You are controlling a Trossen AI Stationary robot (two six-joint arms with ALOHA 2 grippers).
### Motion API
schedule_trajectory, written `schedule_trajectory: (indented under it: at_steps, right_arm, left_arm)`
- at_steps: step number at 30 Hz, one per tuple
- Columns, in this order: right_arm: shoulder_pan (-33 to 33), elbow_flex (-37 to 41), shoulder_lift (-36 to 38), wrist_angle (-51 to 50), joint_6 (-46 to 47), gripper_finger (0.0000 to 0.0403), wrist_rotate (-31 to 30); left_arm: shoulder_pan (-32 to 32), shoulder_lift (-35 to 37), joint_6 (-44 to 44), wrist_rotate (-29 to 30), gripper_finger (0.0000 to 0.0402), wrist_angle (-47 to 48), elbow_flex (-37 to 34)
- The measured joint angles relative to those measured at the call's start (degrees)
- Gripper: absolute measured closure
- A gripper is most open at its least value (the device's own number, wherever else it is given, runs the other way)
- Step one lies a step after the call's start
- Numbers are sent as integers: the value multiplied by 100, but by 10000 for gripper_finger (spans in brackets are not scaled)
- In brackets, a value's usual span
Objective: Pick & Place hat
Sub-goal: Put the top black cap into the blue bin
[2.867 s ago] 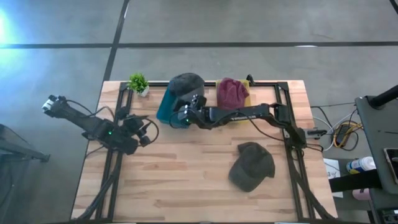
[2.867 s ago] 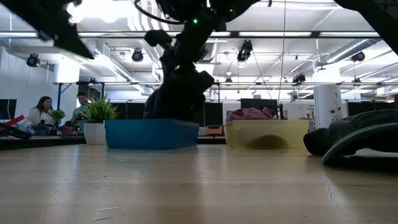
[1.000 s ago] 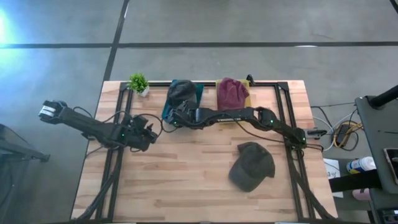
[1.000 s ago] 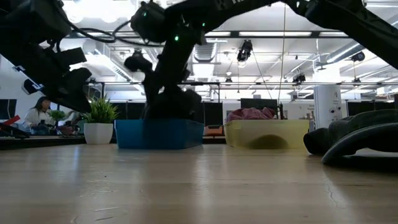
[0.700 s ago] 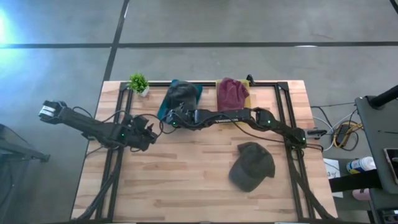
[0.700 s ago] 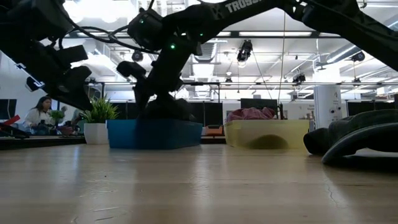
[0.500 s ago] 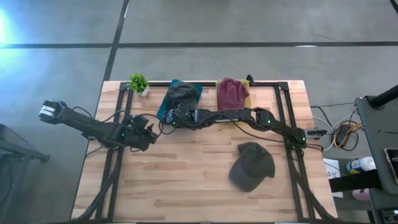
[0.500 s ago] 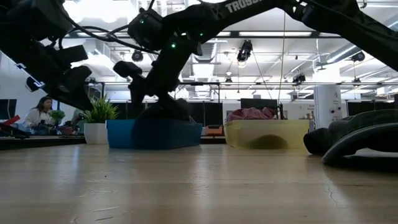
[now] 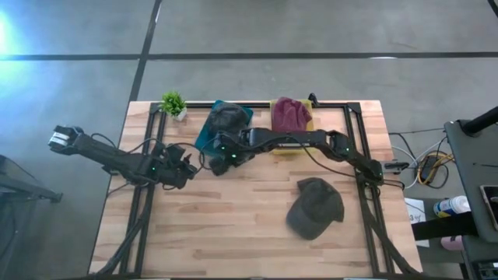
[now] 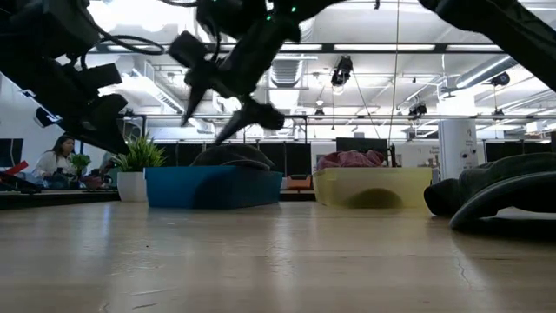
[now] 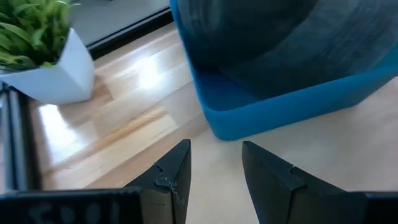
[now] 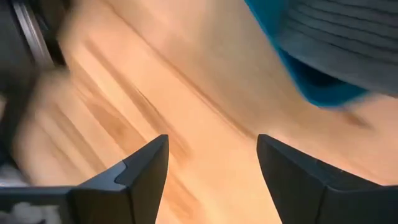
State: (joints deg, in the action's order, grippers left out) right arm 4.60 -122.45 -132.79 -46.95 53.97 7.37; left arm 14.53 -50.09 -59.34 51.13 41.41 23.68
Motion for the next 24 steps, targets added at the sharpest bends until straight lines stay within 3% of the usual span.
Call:
schedule_trajectory:
  at_steps: [6,13,20,24]
  right_arm:
    - [39,-8,446,-1443,-2077,180,-1346]
    - [441,145,435,-2347,-3317,190,-2530]
    - [739,662,426,-1856,-4491,191,-2562]
    - [780,861,422,-1441,-5129,191,-2551]
  left_arm:
    - [-486,4,38,-59,264,41,-26]
    - [-1766,-5,1010,-280,264,-389,-32]
    - [-2822,-128,1932,-620,264,-989,-192]
    - [-3159,-152,2086,-1133,264,-1457,-431]
